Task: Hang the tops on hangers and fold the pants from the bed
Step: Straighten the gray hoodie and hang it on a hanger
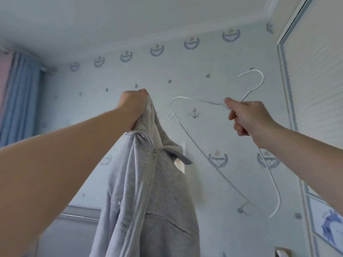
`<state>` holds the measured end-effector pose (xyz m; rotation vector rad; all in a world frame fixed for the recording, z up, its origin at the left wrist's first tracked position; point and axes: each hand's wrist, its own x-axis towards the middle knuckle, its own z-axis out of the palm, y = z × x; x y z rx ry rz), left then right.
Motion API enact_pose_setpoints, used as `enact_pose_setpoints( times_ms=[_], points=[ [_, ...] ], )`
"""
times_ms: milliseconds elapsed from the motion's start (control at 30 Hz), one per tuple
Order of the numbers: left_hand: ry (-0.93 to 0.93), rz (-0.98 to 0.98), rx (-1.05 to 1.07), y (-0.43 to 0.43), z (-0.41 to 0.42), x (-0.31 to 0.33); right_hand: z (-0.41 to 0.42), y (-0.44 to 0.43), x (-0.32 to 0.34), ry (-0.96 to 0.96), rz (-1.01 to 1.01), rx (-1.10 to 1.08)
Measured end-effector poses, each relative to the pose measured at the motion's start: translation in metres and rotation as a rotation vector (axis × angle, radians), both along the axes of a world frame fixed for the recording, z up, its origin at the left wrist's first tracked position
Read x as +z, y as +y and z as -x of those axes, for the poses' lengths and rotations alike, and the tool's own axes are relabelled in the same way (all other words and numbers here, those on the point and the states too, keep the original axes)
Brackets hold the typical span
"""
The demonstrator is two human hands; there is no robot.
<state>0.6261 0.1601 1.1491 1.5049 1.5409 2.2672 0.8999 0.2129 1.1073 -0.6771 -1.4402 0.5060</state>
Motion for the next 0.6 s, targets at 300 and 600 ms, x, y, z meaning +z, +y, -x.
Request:
enact_pose_setpoints(
  times_ms=[300, 600],
  points=[
    [0.092, 0.128, 0.328, -0.112, 0.219, -0.041, 0.202, -0.054, -0.055, -0.155, 0.039, 0.428],
    [0.489, 0.445, 0.412, -0.192, 0.389, -0.123, 0.379, -0.130, -0.146, -0.266, -0.001, 0.612]
  ],
)
